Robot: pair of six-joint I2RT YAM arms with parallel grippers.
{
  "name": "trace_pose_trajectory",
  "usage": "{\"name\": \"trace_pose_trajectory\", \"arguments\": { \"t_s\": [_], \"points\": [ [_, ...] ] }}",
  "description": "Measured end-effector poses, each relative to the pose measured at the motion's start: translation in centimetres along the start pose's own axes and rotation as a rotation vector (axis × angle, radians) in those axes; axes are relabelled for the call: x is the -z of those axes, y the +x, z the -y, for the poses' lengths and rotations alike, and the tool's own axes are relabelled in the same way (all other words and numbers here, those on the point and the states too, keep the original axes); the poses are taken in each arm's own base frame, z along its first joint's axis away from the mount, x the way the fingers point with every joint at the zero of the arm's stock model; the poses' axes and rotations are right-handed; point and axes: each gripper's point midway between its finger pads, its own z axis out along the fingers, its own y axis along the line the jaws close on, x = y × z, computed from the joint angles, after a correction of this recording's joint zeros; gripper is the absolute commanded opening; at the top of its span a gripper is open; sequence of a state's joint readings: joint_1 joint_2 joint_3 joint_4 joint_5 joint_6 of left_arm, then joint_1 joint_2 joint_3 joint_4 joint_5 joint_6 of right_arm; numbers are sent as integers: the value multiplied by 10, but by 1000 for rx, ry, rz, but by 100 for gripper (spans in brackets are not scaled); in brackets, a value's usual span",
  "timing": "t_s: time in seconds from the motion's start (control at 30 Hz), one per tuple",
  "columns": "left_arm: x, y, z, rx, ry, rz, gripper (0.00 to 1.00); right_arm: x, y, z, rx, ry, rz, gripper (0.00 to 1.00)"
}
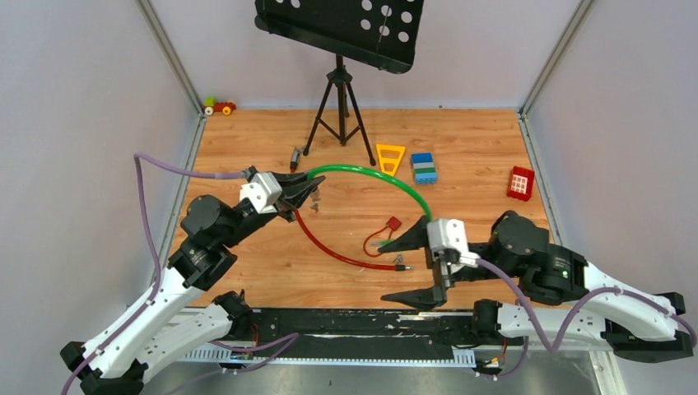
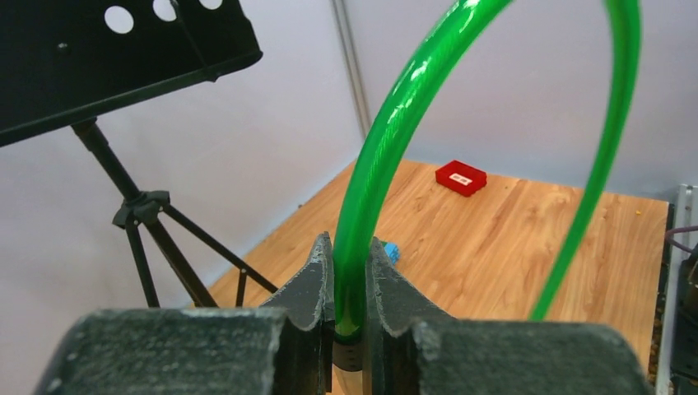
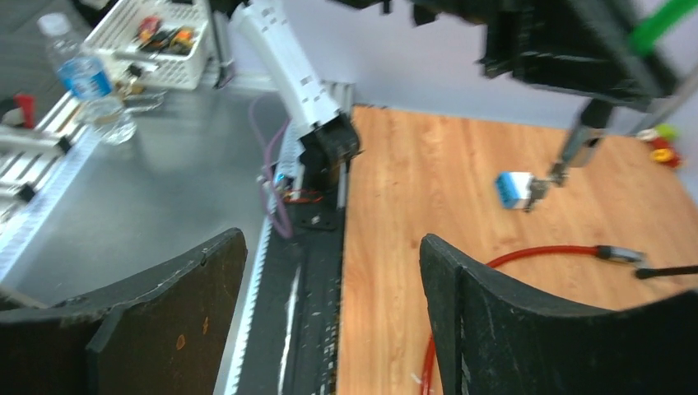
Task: Lock with the key
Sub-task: Lock the lock.
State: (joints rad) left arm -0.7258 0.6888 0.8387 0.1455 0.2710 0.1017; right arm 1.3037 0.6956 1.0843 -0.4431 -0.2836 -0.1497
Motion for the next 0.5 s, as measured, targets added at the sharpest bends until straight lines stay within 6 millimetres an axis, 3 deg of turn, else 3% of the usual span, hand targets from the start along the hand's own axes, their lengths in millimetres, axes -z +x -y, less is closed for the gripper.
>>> {"name": "trace_pose_trajectory", "arguments": {
  "t_s": [0.17, 0.27, 0.33, 0.5],
  "points": [
    [0, 10, -5, 0, -28, -39, 0, -21, 33, -17, -63, -128, -148, 78],
    [1, 15, -9, -1, -49, -60, 0, -28, 57, -15, -90, -120, -235, 78],
    [1, 16, -10, -5, -57, -64, 0, -23, 64, -3, -76, -44, -247, 78],
    [2, 15, -12, -21, -64, -76, 0, 14, 45, 59, -8, 367, -96, 75]
  ]
}}
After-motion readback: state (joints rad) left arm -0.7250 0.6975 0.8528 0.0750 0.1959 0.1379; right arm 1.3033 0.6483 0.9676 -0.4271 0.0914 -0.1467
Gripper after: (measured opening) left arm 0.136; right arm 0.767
